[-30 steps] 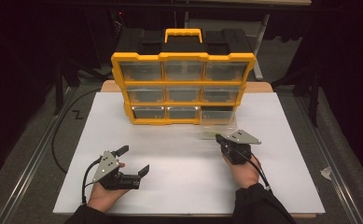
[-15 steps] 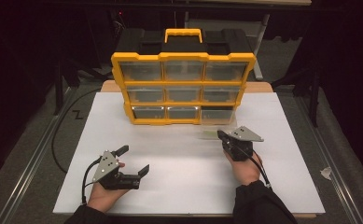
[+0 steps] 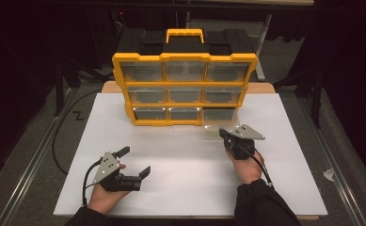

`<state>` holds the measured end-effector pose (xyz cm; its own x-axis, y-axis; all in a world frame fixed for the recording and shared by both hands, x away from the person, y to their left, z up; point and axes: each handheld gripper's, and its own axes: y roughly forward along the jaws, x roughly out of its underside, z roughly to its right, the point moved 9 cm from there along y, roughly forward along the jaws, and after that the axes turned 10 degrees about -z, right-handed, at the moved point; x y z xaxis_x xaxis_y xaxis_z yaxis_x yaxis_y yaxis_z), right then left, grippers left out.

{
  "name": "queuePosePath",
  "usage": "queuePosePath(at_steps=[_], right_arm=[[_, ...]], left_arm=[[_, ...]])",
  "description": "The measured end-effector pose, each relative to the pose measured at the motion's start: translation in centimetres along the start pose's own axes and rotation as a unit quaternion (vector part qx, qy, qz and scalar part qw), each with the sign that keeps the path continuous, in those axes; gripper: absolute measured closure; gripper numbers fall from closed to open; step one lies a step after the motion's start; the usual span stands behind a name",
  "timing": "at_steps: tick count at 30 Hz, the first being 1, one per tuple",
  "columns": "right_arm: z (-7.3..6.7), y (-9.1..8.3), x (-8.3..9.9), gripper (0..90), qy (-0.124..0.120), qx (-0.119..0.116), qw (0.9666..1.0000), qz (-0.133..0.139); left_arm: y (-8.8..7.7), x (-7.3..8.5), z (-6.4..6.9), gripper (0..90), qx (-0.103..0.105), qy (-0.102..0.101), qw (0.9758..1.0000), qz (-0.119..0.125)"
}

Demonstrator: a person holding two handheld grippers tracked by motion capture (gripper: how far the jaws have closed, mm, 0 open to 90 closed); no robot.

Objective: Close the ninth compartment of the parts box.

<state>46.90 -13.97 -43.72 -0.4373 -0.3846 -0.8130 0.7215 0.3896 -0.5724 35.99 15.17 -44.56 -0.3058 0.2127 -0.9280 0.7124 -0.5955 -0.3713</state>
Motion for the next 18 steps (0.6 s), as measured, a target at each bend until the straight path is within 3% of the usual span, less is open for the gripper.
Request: queuePosePath(at_steps=[18], right_arm=[[0.8,1.5,-0.7,90.0,0.001,0.01,0.9999,-0.01]], left_arm=[[-0.1,0.0,0.0,0.2,0.001,0.0,1.0,0.0]])
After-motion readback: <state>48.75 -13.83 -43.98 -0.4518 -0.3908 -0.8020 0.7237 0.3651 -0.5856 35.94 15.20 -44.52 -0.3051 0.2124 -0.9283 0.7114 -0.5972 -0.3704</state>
